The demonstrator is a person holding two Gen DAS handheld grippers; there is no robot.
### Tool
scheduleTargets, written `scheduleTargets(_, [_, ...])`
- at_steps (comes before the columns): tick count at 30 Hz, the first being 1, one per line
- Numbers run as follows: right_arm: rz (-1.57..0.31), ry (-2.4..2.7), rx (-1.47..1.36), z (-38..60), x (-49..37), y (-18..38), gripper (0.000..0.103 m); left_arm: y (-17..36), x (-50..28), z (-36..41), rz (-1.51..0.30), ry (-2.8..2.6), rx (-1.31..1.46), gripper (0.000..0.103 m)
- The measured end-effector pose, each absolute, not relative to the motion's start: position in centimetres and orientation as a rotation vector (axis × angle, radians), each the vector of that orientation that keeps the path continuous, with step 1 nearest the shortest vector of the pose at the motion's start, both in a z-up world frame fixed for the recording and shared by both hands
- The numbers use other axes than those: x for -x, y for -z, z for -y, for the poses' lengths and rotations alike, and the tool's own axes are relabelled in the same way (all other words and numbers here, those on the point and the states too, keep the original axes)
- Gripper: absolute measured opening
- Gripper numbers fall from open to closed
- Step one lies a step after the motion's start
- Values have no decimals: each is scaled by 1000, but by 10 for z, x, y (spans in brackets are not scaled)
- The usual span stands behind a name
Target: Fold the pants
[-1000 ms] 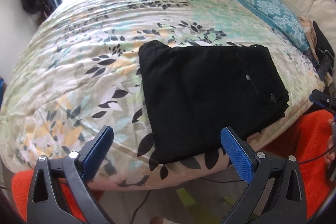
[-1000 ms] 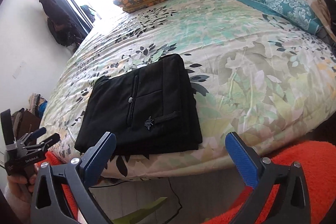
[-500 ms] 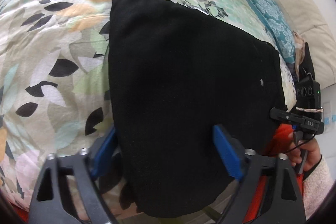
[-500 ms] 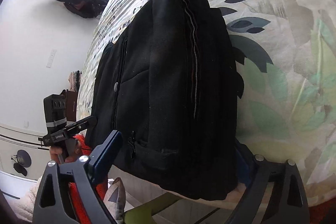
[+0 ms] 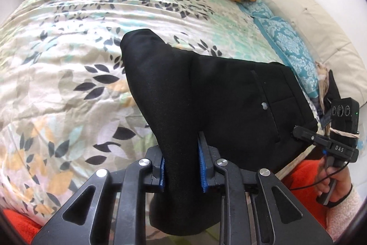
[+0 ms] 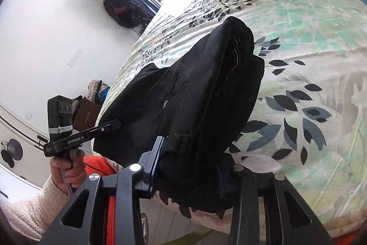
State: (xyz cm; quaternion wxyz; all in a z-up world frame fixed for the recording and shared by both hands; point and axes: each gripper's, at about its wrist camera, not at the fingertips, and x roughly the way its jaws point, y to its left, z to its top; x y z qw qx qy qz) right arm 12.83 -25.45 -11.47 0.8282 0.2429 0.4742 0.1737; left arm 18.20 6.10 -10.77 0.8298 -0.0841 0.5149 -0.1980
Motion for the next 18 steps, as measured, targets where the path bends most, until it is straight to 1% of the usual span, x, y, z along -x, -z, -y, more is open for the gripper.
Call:
scheduleTargets(1, [-1019, -365, -503, 252, -133, 125, 39, 119, -184, -61, -1102, 391, 149, 24])
scheduleTargets(2, [-1041, -353, -500, 249, -140, 138, 39, 133, -186, -63, -1123, 352, 117, 32])
scheduleTargets(3, [-1068, -329, -496, 245, -142, 151, 42, 146, -183, -66, -1148, 293, 74, 47])
scheduleTargets(4, [-1098, -275, -480, 244, -141, 161, 55, 153, -179, -69, -1157, 233, 37, 55])
scheduleTargets(5, [-1108, -212, -468, 246, -135, 166, 63, 152, -172, -74, -1138, 192, 24, 66])
scheduleTargets(6, [-1087, -160, -457, 250, -126, 163, 88, 145, -165, -80, -1103, 161, 13, 76])
scheduleTargets(7, [-1046, -110, -433, 255, -115, 155, 102, 135, -157, -84, -1067, 138, -3, 84])
scheduleTargets(8, [-1021, -69, -399, 257, -104, 145, 103, 122, -150, -89, -1028, 111, -26, 97])
scheduleTargets(9, [-1003, -33, -359, 258, -92, 134, 103, 107, -142, -90, -976, 85, -46, 99])
scheduleTargets(11, [-972, 53, -259, 259, -73, 105, 103, 79, -125, -87, -880, 47, -83, 100])
scheduleTargets(14, [-936, 175, -78, 247, -50, 61, 103, 43, -102, -79, -785, 44, -90, 102])
scheduleTargets(16, [-923, 210, -12, 237, -38, 33, 103, 24, -87, -67, -777, 80, -85, 102])
scheduleTargets(18, [-916, 218, 5, 223, -25, 11, 103, 14, -71, -48, -815, 137, -89, 102])
